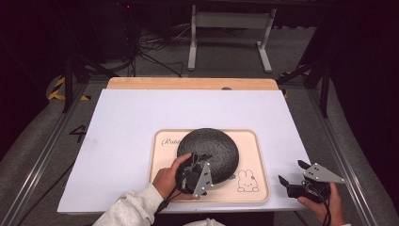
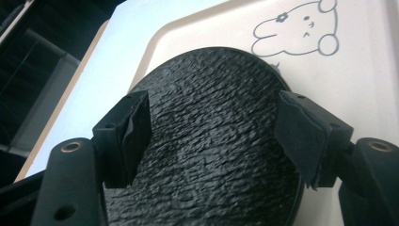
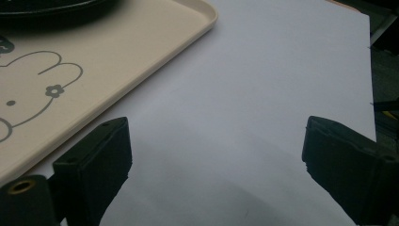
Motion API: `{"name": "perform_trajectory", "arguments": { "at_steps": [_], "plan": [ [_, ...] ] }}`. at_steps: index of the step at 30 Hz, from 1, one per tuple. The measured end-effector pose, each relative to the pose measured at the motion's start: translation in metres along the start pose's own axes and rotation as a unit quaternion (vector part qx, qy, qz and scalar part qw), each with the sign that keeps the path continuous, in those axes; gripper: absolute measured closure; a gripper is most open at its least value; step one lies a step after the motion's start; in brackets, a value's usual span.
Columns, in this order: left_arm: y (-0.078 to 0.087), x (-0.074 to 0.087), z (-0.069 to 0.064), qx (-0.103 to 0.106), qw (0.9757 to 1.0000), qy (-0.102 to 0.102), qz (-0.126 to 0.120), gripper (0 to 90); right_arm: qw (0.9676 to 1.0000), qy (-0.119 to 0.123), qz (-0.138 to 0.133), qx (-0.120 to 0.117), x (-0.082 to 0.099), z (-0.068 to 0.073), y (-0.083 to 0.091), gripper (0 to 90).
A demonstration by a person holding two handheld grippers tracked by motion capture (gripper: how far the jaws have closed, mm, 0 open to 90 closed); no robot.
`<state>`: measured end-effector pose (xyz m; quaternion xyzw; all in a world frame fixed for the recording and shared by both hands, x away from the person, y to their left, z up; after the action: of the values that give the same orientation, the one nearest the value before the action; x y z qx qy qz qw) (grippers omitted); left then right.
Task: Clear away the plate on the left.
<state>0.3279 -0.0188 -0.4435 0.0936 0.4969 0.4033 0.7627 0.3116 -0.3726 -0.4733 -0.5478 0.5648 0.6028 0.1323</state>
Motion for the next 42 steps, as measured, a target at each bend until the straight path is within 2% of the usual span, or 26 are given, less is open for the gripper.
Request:
{"name": "perform_trajectory", "arguments": {
  "at_steps": [3,12,14,20,23,26,28,38,42],
  "plan": [
    [0.001,0.001,0.004,-0.002,1.0000,0.000,0.002,29.6,1.0000,0.001,0.000,0.000,0.000,0.000,0.000,9.4],
    [-0.001,0.009,0.021,0.002,0.9993,0.033,0.016,26.3,1.0000,-0.002,0.000,0.000,0.000,0.000,0.000,9.3],
    [-0.001,0.011,0.024,0.002,0.9991,0.036,0.024,25.7,1.0000,-0.002,0.000,0.000,0.000,0.000,0.000,9.3],
    [0.001,0.016,0.031,0.009,0.9990,0.039,0.022,24.4,1.0000,-0.002,0.000,-0.001,0.000,0.000,0.000,9.3],
    [0.001,0.018,0.035,-0.005,0.9989,0.035,0.030,23.0,1.0000,-0.004,0.000,0.000,0.001,-0.001,0.000,9.3],
    [0.002,0.021,0.039,-0.009,0.9986,0.038,0.036,22.0,1.0000,-0.003,0.000,0.000,0.001,-0.001,0.000,9.3],
    [0.002,0.023,0.042,-0.004,0.9982,0.048,0.035,20.6,1.0000,-0.003,0.000,-0.001,0.001,-0.001,0.000,9.3],
    [0.008,0.038,0.055,-0.010,0.9967,0.061,0.053,17.2,1.0000,-0.003,0.000,0.000,0.001,-0.001,0.000,9.3],
    [0.011,0.043,0.058,-0.011,0.9962,0.069,0.053,16.3,1.0000,-0.004,0.001,0.001,0.001,-0.001,0.000,9.3]
  ]
}}
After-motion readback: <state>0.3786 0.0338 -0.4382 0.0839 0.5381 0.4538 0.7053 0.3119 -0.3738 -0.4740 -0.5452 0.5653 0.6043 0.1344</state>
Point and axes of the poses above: each handheld gripper's, and its own axes: y roughly backward along the jaws, x roughly out of its underside, z roughly to its left, the point moved 4 cm from there along -y, roughly forward along the jaws, and after that the axes turned 3 degrees about y, right-handed, at the moved point
